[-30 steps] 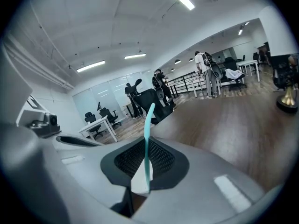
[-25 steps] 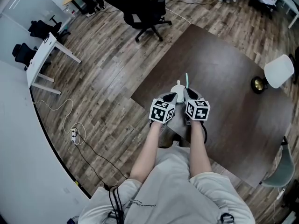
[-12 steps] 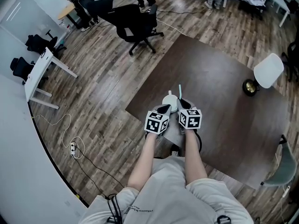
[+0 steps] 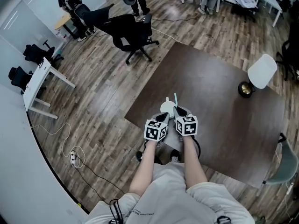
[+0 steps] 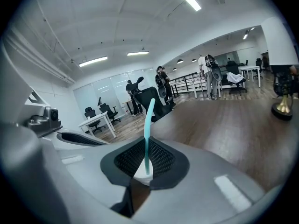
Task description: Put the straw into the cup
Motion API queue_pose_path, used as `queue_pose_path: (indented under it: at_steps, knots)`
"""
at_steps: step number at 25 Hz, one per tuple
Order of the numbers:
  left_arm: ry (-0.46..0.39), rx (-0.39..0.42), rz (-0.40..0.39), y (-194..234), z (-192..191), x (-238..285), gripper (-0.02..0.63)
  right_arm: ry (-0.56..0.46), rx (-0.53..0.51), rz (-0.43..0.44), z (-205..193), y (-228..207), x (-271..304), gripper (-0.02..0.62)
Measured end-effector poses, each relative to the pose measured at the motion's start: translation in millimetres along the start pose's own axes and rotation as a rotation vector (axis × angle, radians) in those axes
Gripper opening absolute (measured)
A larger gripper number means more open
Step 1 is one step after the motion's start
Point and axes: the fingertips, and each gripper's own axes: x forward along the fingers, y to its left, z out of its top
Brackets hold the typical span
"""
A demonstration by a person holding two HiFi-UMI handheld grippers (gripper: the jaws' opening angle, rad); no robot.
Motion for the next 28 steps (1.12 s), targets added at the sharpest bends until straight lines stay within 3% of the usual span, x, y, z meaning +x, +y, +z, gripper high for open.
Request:
queue_pose_path:
  at_steps: [6,28]
  knots:
    - [-0.024,0.006,-0.007,6.5,11.4,-4.2,0.000,0.016,0.002,-0.029,0.6,-1.3,3.3,0.051]
    - [0.012,0.122,-0.162,17.6,19.9,-7.6,0.001,-0.027,0.097,-0.225,-6.3,-7.9,-8.4,0.051]
